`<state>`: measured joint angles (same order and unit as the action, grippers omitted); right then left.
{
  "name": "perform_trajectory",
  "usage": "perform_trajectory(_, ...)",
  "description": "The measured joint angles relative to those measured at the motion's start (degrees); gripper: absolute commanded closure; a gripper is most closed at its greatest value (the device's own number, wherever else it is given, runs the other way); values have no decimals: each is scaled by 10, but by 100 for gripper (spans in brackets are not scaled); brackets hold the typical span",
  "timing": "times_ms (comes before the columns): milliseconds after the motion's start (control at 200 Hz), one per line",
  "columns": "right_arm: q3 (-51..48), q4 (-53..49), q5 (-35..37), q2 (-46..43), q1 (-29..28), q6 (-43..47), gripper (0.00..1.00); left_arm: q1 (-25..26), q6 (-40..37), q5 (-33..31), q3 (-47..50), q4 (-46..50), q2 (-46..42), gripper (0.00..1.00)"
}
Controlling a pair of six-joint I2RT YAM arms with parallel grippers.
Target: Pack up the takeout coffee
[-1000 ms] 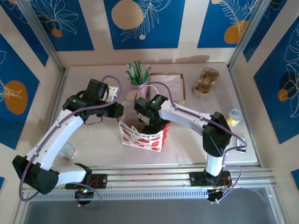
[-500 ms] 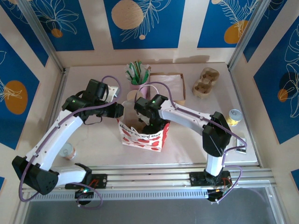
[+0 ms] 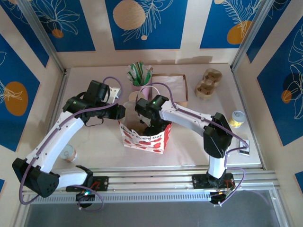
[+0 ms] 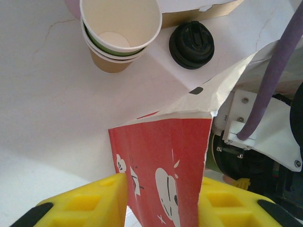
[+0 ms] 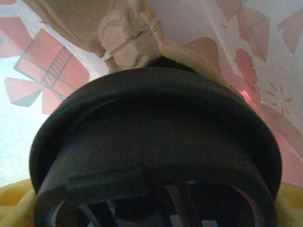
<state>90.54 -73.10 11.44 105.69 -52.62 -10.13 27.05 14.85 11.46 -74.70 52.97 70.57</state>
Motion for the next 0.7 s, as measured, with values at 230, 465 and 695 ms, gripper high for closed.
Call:
perform_trajectory(230, 5, -2, 2, 3, -4, 0, 12, 0, 0, 0, 0, 0, 0, 64)
perform_trajectory(465, 5, 1, 2, 9, -10, 0, 8, 0, 0, 0, 0, 2, 0, 63)
perform_trajectory(695, 5, 3, 5, 12, -10, 0, 0, 0, 0, 0, 0, 4, 0, 63)
